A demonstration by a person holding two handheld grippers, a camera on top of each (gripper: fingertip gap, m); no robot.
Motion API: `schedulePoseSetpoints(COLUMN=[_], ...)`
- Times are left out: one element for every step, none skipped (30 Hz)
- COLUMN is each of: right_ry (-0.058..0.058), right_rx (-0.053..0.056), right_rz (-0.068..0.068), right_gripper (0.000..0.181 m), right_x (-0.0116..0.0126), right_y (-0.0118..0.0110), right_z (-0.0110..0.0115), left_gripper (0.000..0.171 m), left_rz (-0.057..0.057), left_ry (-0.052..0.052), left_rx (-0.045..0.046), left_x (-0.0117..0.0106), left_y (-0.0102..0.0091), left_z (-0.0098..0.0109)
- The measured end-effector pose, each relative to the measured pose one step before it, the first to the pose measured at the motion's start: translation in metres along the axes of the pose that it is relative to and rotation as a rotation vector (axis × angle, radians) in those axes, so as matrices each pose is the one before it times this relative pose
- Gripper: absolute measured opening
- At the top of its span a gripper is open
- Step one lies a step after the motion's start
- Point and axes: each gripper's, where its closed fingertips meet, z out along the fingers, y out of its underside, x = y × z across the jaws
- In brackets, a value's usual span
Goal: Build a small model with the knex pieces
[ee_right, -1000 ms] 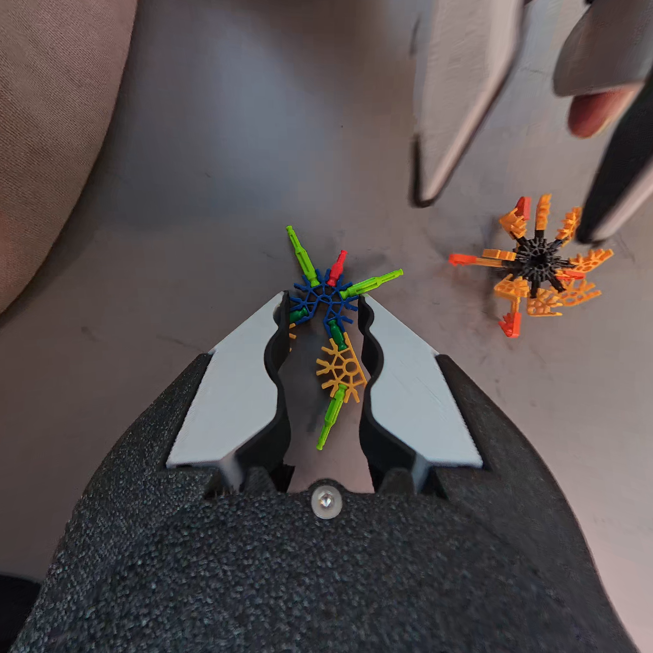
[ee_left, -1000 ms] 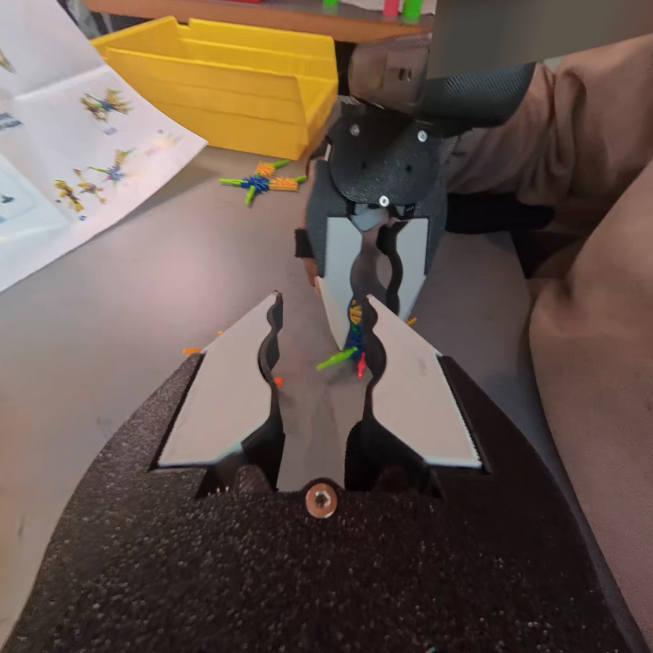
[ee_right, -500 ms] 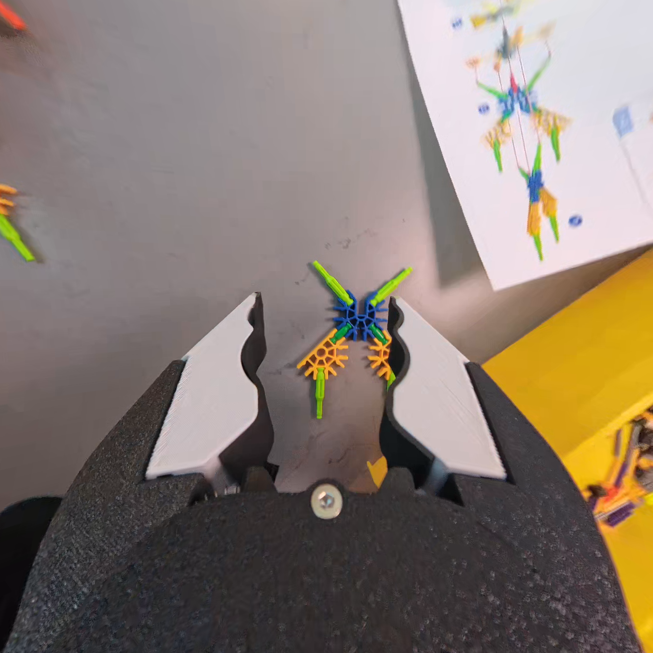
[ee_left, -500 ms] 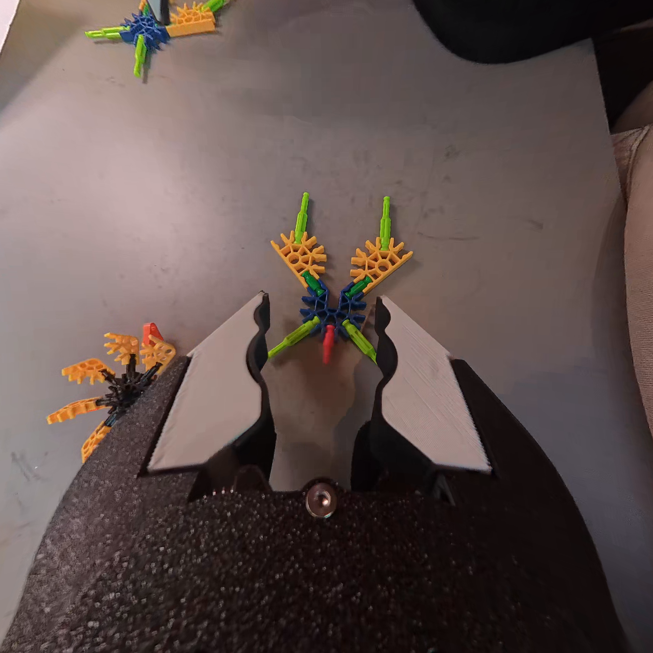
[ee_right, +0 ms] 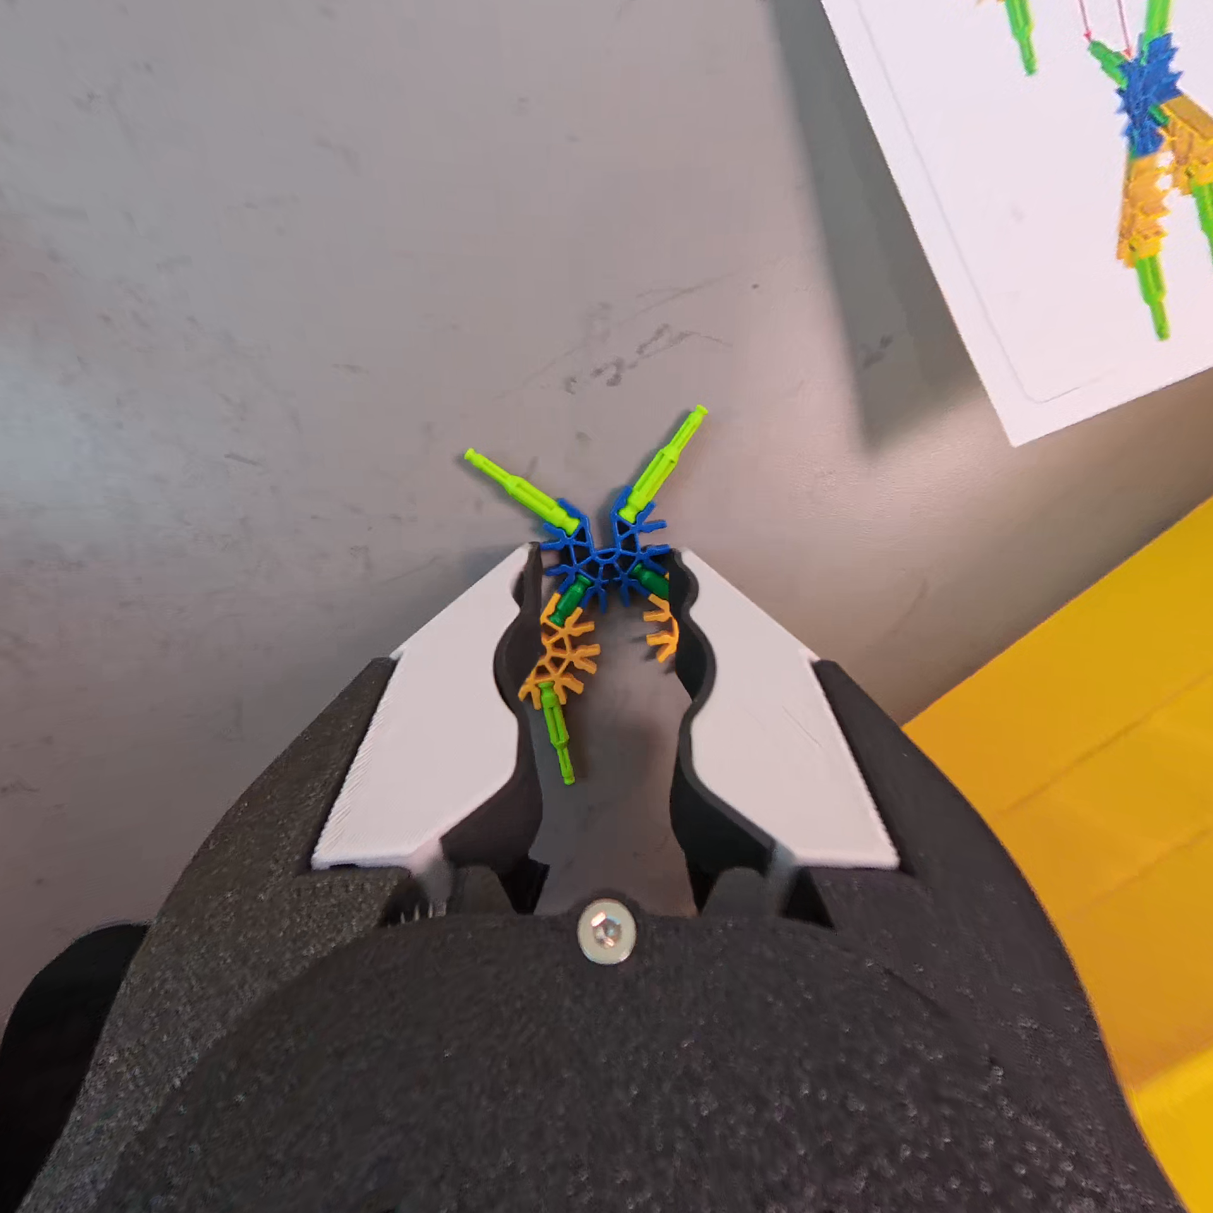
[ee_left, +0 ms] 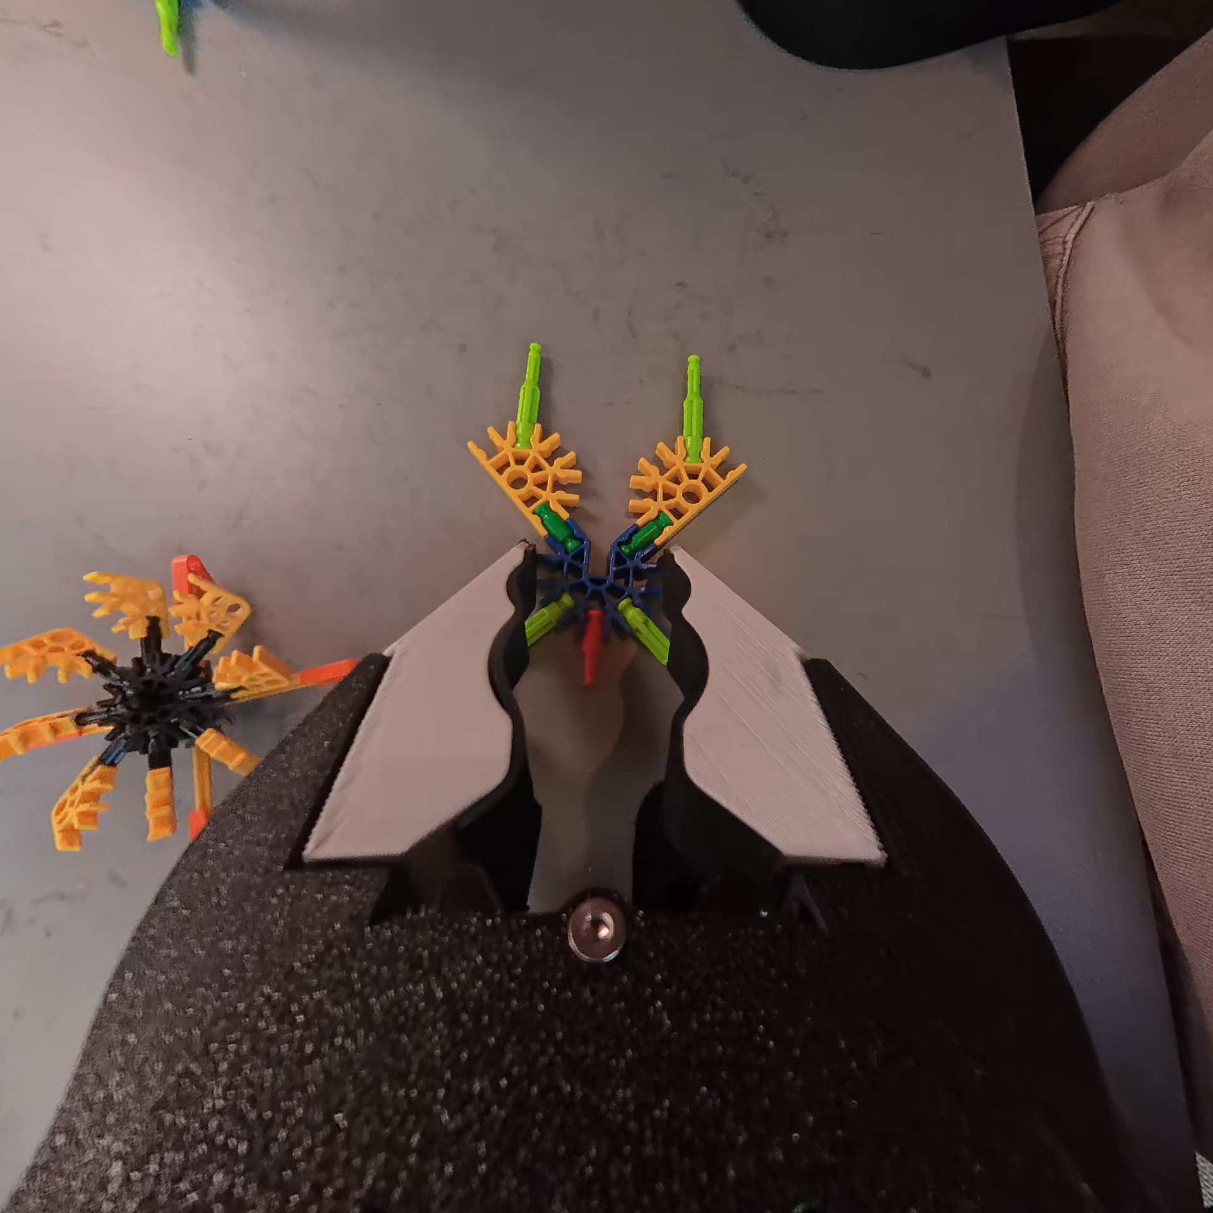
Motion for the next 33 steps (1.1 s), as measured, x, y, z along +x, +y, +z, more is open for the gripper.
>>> schedulePoseSetpoints(right_ry=[-0.0299,-0.0173,-0.0180,-0.0264,-0.0338,-0.0355,-0.0272,-0.0145,-0.0112,-0.0129,-0.0168,-0.0129,-0.0077,-0.0119,-0.0150,-0.0147,-0.0114,-0.0099,-0.0082,-0.0100,-0.0149,-0.0196,-0.0227,-0.0243,-0.0302,-0.0392,-0.0475,-0.0503,-0.0537,-0.0585,-0.0381,-0.0222,-0.0233], right_rx=[0.0113,0.0037,-0.0005,0.0069,0.0171,0.0124,0.0076,0.0070,0.0017,0.0006,0.0029,0.0021,0.0026,0.0087,0.0147,0.0109,0.0094,0.0093,0.0112,0.0112,0.0119,0.0125,0.0177,0.0114,0.0150,0.0153,0.0146,0.0193,0.0217,0.0223,0.0221,0.0184,0.0117], right_rz=[-0.0318,-0.0368,-0.0495,-0.0457,-0.0370,-0.0344,-0.0449,-0.0473,-0.0402,-0.0367,-0.0306,-0.0177,-0.0076,-0.0045,-0.0020,0.0057,0.0075,0.0037,0.0041,0.0103,0.0127,0.0152,0.0176,0.0156,0.0156,0.0217,0.0239,0.0207,0.0213,0.0242,0.0241,0.0204,0.0155], right_gripper=[0.036,0.036,0.036,0.036,0.036,0.036,0.036,0.036,0.036,0.036,0.036,0.036,0.036,0.036,0.036,0.036,0.036,0.036,0.036,0.036,0.036,0.036,0.036,0.036,0.036,0.036,0.036,0.036,0.036,0.036,0.036,0.036,0.036], right_x=[-0.00852,-0.00859,-0.01089,-0.01423,-0.01722,-0.01857,-0.01834,-0.01655,-0.01506,-0.01375,-0.01228,-0.00904,-0.00604,-0.00517,-0.00476,-0.00410,-0.00299,-0.00248,-0.00146,-0.00063,-0.00039,-0.00028,-0.00043,-0.00047,-0.00103,-0.00183,-0.00243,-0.00256,-0.00285,-0.00367,-0.00095,0.00066,-0.00060], right_y=[-0.00091,-0.00002,0.00018,-0.00186,-0.00464,-0.00509,-0.00503,-0.00545,-0.00491,-0.00406,-0.00340,-0.00204,-0.00102,-0.00103,-0.00145,-0.00089,-0.00079,-0.00084,-0.00113,-0.00118,-0.00111,-0.00086,-0.00175,-0.00033,-0.00081,-0.00062,-0.00051,-0.00099,-0.00136,-0.00187,-0.00267,-0.00270,-0.00222], right_z=[0.00005,0.00020,0.00018,0.00047,0.00068,0.00119,0.00123,0.00139,0.00159,0.00196,0.00222,0.00236,0.00214,0.00171,0.00163,0.00160,0.00172,0.00131,0.00076,0.00006,-0.00047,-0.00081,-0.00121,-0.00108,-0.00102,-0.00103,-0.00104,-0.00146,-0.00170,-0.00188,-0.00127,-0.00026,0.00058], left_gripper=[0.038,0.038,0.038,0.038,0.038,0.038,0.038,0.038,0.038,0.038,0.038,0.038,0.038,0.038,0.038,0.038,0.038,0.038,0.038,0.038,0.038,0.038,0.038,0.038,0.038,0.038,0.038,0.038,0.038,0.038,0.038,0.038,0.038], left_rz=[-0.0050,-0.0006,0.0004,-0.0031,-0.0066,-0.0057,-0.0015,0.0016,0.0020,0.0026,0.0032,0.0024,0.0036,0.0068,0.0093,0.0117,0.0146,0.0178,0.0221,0.0257,0.0273,0.0319,0.0393,0.0446,0.0441,0.0406,0.0369,0.0336,0.0296,0.0239,0.0202,0.0197,0.0186], left_ry=[-0.0054,-0.0145,-0.0162,-0.0089,-0.0033,-0.0061,-0.0138,-0.0182,-0.0108,-0.0032,-0.0034,-0.0068,-0.0113,-0.0129,-0.0101,-0.0116,-0.0108,-0.0105,-0.0136,-0.0148,-0.0172,-0.0192,-0.0218,-0.0252,-0.0238,-0.0191,-0.0170,-0.0157,-0.0088,-0.0060,-0.0088,-0.0135,-0.0151], left_rx=[-0.00029,-0.00215,-0.00097,0.00260,0.00525,0.00487,0.00327,0.00385,0.00511,0.00734,0.00748,0.00269,0.00044,0.00182,0.00334,0.00686,0.00651,0.00649,0.01074,0.01470,0.01466,0.01381,0.01325,0.01055,0.00893,0.00570,0.00343,0.00200,0.00332,0.00374,0.00303,0.00428,0.00397], left_x=[-0.00132,-0.00273,-0.00293,-0.00183,-0.00083,-0.00117,-0.00222,-0.00264,-0.00157,-0.00026,-0.00019,-0.00081,-0.00138,-0.00153,-0.00066,-0.00067,-0.00034,0.00009,-0.00014,-0.00009,-0.00038,-0.00064,-0.00071,-0.00098,-0.00086,-0.00032,-0.00025,-0.00023,0.00057,0.00092,0.00036,-0.00036,-0.00080], left_y=[0.00138,0.00094,0.00021,-0.00048,-0.00095,-0.00082,-0.00052,-0.00048,-0.00078,-0.00120,-0.00124,-0.00056,-0.00022,-0.00040,-0.00087,-0.00156,-0.00187,-0.00176,-0.00245,-0.00322,-0.00317,-0.00285,-0.00259,-0.00206,-0.00194,-0.00168,-0.00122,-0.00091,-0.00095,-0.00139,-0.00129,-0.00174,-0.00184], left_z=[-0.00152,-0.00125,-0.00089,-0.00057,-0.00015,0.00031,0.00069,0.00075,0.00055,0.00011,-0.00015,-0.00035,-0.00041,-0.00036,-0.00047,-0.00052,-0.00055,-0.00053,-0.00063,-0.00083,-0.00083,-0.00070,-0.00080,-0.00091,-0.00081,-0.00064,-0.00029,-0.00015,-0.00007,-0.00005,-0.00001,0.00000,-0.00005])
